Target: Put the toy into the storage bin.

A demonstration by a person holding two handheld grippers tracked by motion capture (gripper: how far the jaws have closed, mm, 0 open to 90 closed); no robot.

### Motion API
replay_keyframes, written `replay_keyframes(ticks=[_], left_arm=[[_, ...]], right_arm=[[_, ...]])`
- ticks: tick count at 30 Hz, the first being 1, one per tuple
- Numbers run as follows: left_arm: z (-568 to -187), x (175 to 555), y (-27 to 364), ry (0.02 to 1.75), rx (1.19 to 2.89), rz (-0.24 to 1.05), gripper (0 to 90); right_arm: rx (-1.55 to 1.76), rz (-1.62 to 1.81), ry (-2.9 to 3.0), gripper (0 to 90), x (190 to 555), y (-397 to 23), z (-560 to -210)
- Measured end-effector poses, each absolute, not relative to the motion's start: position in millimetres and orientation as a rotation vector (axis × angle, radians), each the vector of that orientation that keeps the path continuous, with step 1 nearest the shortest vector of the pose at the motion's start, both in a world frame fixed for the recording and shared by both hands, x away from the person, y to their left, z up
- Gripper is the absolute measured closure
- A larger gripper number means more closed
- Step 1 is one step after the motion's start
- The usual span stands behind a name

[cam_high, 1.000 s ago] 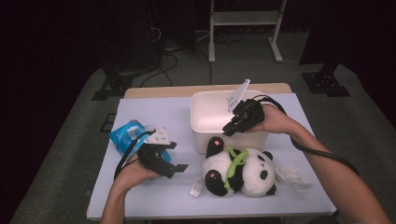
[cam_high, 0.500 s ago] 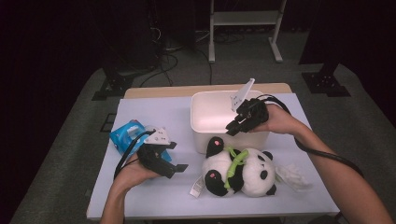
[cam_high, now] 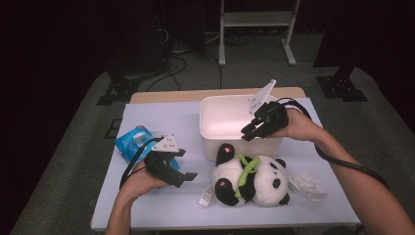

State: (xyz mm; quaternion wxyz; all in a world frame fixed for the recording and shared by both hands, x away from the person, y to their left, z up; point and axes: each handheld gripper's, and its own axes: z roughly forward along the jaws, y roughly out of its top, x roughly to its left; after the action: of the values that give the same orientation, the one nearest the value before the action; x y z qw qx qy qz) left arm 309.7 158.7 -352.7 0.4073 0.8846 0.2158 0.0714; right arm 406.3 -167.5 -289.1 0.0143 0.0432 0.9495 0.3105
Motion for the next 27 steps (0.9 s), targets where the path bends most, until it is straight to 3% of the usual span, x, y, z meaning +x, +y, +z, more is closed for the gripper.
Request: replay_keyframes(ticks=[27], left_arm=[[-354.6,309.6,159.5,0.559,2.232,0.171,9.7]], right_arm=[[0.142,1.032,2.954,61.4,368.0,-189.4,-293.9]])
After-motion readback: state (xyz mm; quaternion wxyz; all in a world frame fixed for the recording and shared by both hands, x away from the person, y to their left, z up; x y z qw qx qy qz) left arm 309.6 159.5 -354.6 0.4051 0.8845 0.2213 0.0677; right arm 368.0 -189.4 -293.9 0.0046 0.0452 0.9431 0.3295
